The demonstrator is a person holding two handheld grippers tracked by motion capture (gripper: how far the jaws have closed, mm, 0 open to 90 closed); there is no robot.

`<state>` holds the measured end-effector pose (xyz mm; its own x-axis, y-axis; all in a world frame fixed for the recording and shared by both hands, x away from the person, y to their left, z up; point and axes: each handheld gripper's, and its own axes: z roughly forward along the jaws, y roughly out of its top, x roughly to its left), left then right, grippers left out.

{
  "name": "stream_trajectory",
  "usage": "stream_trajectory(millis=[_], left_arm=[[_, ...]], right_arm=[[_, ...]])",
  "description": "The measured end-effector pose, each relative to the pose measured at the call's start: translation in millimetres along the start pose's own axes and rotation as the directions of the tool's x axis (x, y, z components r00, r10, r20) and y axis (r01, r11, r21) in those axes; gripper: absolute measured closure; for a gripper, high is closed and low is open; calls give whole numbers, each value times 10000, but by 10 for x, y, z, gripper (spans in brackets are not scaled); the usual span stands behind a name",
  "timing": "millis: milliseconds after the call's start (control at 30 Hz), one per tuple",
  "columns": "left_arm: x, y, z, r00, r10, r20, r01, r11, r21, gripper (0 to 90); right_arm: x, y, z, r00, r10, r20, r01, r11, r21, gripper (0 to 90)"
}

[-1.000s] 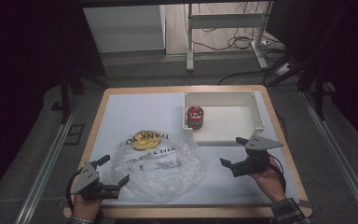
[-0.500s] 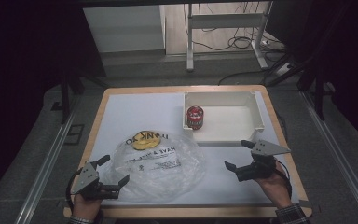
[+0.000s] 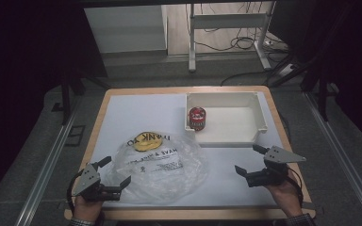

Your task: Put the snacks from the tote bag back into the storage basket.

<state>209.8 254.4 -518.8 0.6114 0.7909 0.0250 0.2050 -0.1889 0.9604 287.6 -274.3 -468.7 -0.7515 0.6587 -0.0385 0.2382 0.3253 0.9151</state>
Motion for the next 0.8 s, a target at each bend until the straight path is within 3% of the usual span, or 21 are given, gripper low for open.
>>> stream_trajectory(millis=[800], left_arm=[[0, 0, 3, 10000, -6, -15, 6, 10000, 7, 4]], right_arm=[[44, -121, -295, 9979, -95, 634, 109, 9997, -208, 0]])
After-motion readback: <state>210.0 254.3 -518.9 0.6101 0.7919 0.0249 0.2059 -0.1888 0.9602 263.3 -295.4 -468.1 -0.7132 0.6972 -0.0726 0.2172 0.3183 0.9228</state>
